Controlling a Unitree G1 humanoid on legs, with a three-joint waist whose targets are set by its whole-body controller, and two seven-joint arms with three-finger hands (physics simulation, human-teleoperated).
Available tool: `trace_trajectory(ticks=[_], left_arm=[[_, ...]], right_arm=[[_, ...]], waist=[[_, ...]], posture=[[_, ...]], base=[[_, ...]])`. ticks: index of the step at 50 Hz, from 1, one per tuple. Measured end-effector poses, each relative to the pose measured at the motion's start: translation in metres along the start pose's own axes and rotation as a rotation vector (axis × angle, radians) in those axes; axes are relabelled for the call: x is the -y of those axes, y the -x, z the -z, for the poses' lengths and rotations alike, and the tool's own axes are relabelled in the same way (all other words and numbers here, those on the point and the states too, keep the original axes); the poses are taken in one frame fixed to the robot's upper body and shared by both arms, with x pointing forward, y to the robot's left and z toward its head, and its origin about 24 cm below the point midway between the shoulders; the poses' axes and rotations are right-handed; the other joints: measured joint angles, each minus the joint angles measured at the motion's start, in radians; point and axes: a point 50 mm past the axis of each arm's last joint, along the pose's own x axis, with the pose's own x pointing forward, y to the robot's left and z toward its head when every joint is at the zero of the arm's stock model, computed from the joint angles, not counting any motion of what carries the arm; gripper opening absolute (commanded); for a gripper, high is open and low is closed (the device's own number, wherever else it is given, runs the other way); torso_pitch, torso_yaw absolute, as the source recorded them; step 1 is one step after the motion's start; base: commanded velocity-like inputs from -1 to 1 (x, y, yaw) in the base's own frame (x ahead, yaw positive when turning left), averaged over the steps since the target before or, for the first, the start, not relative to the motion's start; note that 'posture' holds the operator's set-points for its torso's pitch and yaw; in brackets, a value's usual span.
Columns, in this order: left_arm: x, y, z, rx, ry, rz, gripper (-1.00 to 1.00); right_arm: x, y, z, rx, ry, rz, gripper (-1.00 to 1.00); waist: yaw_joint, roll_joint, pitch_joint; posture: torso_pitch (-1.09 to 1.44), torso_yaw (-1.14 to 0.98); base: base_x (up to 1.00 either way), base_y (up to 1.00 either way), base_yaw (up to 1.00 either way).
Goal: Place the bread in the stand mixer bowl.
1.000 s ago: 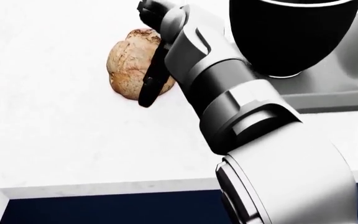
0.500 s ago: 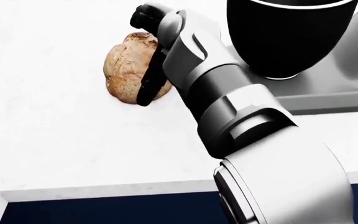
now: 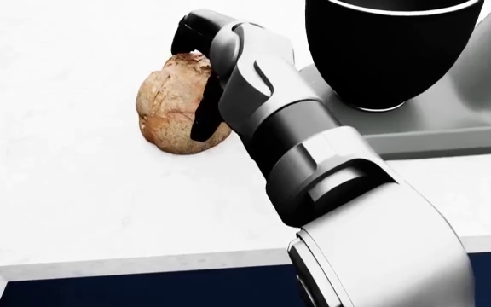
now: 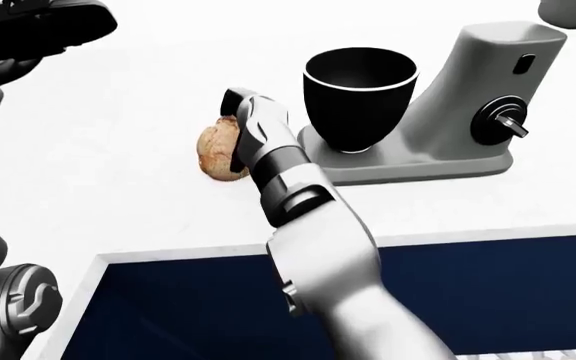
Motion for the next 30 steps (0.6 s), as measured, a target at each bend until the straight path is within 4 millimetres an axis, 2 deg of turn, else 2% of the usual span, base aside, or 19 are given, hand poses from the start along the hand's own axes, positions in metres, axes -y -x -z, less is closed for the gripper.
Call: trace_trajectory(ticks=[4, 5, 8, 11, 14, 17, 30], left_arm=[[-0.0001, -0.0005, 0.0007, -0.003, 0.000, 0.000, 1.00], [-0.0001, -0.0005, 0.0006, -0.003, 0.000, 0.000, 1.00], [0.0002, -0.0001, 0.0003, 0.000, 0.000, 0.001, 1.00], [0.0004, 0.0001, 0.0001, 0.001, 0.000, 0.002, 1.00], [0.0004, -0.0002, 0.0005, 0.000, -0.001, 0.001, 1.00], [0.0003, -0.0004, 0.0010, -0.002, -0.001, 0.001, 1.00], [-0.0002, -0.0003, 0.0011, -0.002, -0.001, -0.002, 1.00]], right_arm=[[-0.0010, -0.0005, 0.0002, 0.004, 0.006, 0.007, 0.31], [-0.0010, -0.0006, 0.0003, 0.005, 0.007, 0.010, 0.12], [-0.0005, -0.0007, 0.0001, 0.008, 0.021, 0.030, 0.07], [-0.0003, -0.0007, -0.0011, 0.015, 0.033, 0.045, -0.07], [-0.0002, -0.0007, -0.0021, 0.022, 0.042, 0.060, -0.41], [0.0011, -0.0002, -0.0044, 0.034, 0.048, 0.076, -1.00], [0.0011, 0.0006, -0.0086, 0.052, 0.041, 0.060, -1.00]], waist=[[0.000, 0.000, -0.001], [0.000, 0.000, -0.001], [0.000, 0.000, -0.001], [0.001, -0.001, -0.001], [0.001, -0.001, -0.003], [0.001, -0.002, -0.004], [0.000, -0.003, -0.004]], posture=[[0.00, 0.00], [0.00, 0.00], [0.00, 0.00], [0.00, 0.00], [0.00, 0.00], [0.00, 0.00], [0.00, 0.00]], base=[[0.00, 0.00, 0.00], [0.00, 0.00, 0.00], [0.00, 0.00, 0.00], [0.00, 0.00, 0.00], [0.00, 0.00, 0.00], [0.00, 0.00, 0.00], [0.00, 0.00, 0.00]])
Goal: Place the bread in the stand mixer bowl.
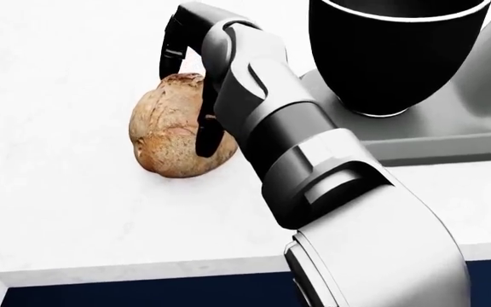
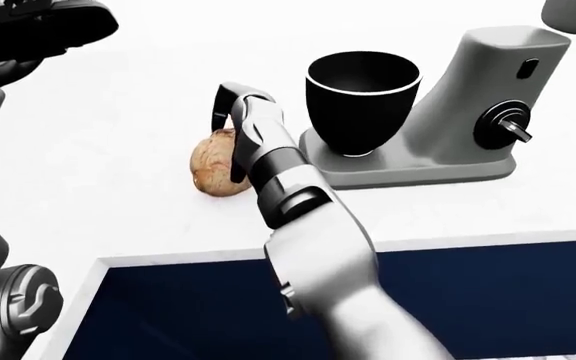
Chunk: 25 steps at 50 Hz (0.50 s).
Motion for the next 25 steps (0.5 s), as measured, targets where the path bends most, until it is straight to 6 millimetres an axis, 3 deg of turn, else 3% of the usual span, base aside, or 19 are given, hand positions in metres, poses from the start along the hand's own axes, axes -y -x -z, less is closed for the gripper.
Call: trace_trajectory(ticks=[16, 25], left_arm=[[0.000, 0.000, 0.000, -0.001, 0.000, 0.001, 1.00], [-0.001, -0.001, 0.000, -0.002, 0.001, -0.002, 1.00]], right_arm=[[0.007, 0.002, -0.003, 0.004, -0.017, -0.006, -1.00], [0.028, 0.007, -0.013, 0.038, -0.015, 0.053, -1.00]], waist=[[-0.003, 0.004, 0.017], [-0.002, 0.003, 0.021]], posture=[[0.00, 0.00], [0.00, 0.00]], base=[[0.00, 0.00, 0.00], [0.00, 0.00, 0.00]])
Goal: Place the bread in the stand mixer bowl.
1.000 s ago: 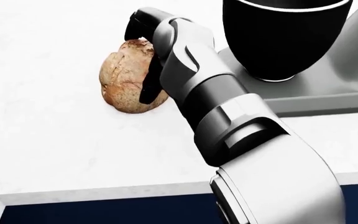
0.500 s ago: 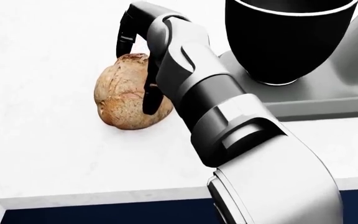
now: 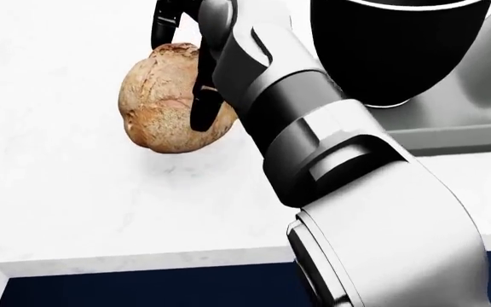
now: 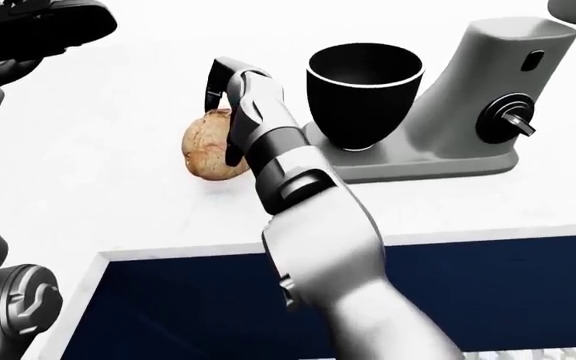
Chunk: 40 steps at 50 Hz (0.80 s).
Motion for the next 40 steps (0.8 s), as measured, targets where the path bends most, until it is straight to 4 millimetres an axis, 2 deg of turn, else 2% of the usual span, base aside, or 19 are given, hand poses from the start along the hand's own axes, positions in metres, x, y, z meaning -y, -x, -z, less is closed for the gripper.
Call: trace_trajectory(ticks=[15, 23, 26, 34, 40], left_arm=[[0.000, 0.000, -0.001, 0.003, 0.001, 0.000, 1.00], [0.000, -0.001, 0.001, -0.006, 0.001, -0.002, 1.00], [0.000, -0.001, 0.001, -0.005, 0.000, -0.001, 1.00], [0.000, 0.000, -0.001, 0.005, 0.004, 0.001, 1.00], [0.001, 0.000, 0.000, -0.003, 0.000, 0.002, 1.00]], right_arm=[[0.047, 0.014, -0.022, 0.069, -0.021, 0.128, -1.00], [0.099, 0.038, -0.039, 0.105, -0.015, 0.251, -1.00], [0.112, 0.046, -0.045, 0.117, -0.010, 0.287, -1.00], [0.138, 0.060, -0.044, 0.097, -0.020, 0.336, -1.00], [0.166, 0.079, -0.039, 0.063, -0.024, 0.402, -1.00]], waist=[[0.003, -0.002, 0.004], [0.004, -0.004, 0.009], [0.003, -0.005, 0.008], [0.005, -0.007, 0.013], [0.005, -0.009, 0.019]], posture=[[0.00, 0.00], [0.00, 0.00], [0.00, 0.00], [0.00, 0.00], [0.00, 0.00]], base=[[0.00, 0.00, 0.00], [0.00, 0.00, 0.00], [0.00, 0.00, 0.00], [0.00, 0.00, 0.00], [0.00, 0.00, 0.00]])
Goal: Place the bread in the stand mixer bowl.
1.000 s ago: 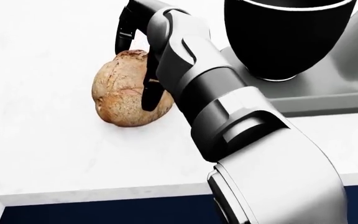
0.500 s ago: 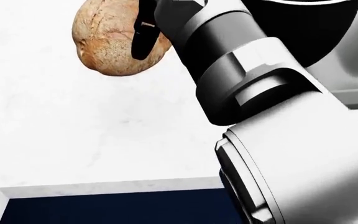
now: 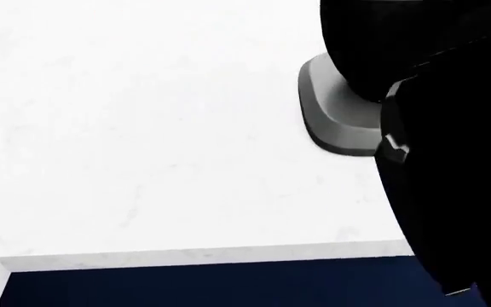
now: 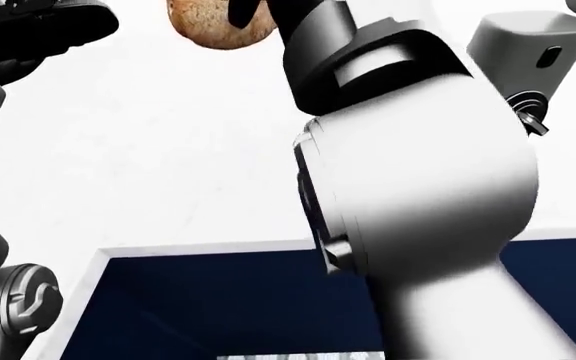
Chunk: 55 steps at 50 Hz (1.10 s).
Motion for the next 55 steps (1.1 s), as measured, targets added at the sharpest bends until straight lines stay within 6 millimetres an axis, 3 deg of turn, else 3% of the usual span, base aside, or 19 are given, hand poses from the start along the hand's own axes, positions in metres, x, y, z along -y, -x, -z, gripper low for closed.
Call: trace_trajectory(ticks=[18, 29, 40, 55], left_arm=[[0.001, 0.000, 0.001, -0.002, -0.002, 0.000, 1.00], [0.001, 0.000, 0.003, -0.006, -0.005, -0.001, 1.00], [0.003, 0.001, 0.004, -0.007, -0.009, 0.003, 1.00], [0.005, 0.001, 0.004, -0.007, -0.011, 0.006, 1.00]], right_arm=[[0.074, 0.024, 0.012, -0.081, 0.027, 0.119, -1.00], [0.109, 0.039, 0.037, -0.172, 0.040, 0.177, -1.00], [0.125, 0.047, 0.065, -0.251, 0.029, 0.210, -1.00], [0.112, 0.042, 0.103, -0.349, 0.018, 0.190, -1.00]], waist=[[-0.003, -0.002, 0.007], [-0.001, -0.007, 0.009], [0.001, -0.010, 0.010], [0.006, -0.015, 0.008]], posture=[[0.00, 0.00], [0.00, 0.00], [0.00, 0.00], [0.00, 0.00]], base=[[0.00, 0.00, 0.00], [0.00, 0.00, 0.00], [0.00, 0.00, 0.00], [0.00, 0.00, 0.00]])
